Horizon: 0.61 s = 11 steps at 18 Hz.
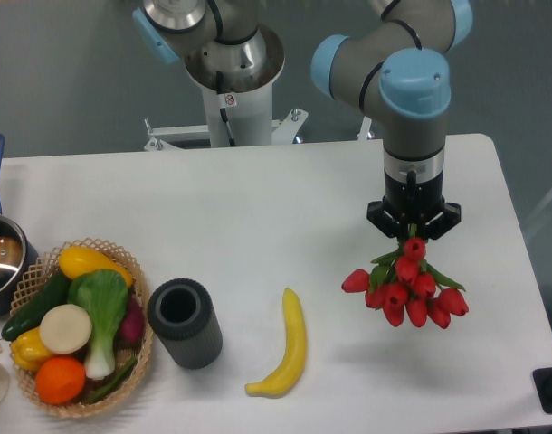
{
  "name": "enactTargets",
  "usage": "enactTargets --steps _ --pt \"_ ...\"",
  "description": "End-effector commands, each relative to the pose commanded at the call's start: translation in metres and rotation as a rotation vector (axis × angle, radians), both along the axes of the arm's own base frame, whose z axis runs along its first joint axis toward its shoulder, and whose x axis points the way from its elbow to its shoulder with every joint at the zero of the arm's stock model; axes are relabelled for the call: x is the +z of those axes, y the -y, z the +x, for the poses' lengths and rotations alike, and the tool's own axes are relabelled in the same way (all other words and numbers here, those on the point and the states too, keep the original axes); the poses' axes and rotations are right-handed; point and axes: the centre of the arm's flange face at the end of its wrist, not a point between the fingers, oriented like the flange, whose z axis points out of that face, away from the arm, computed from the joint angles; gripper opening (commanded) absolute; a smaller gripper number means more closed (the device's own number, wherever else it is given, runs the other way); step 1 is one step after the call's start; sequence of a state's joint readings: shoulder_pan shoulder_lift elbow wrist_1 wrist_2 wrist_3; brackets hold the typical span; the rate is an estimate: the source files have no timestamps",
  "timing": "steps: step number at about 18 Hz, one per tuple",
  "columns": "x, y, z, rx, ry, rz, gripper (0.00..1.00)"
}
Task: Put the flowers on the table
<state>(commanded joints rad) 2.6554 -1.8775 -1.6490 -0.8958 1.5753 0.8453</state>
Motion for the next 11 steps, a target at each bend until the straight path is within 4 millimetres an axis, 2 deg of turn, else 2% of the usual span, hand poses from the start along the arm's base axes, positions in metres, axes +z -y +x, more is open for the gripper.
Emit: enactTargets --steps 4,7,11 --pt "-0.018 -0.007 0.003 -0.001 0.023 -0.018 0.03" --pt "-0.048 -0.021 0.008 -0.008 0.046 -0.068 0.05" --pt "-0.073 -0.038 0.016 -0.023 0.047 -0.108 0.14"
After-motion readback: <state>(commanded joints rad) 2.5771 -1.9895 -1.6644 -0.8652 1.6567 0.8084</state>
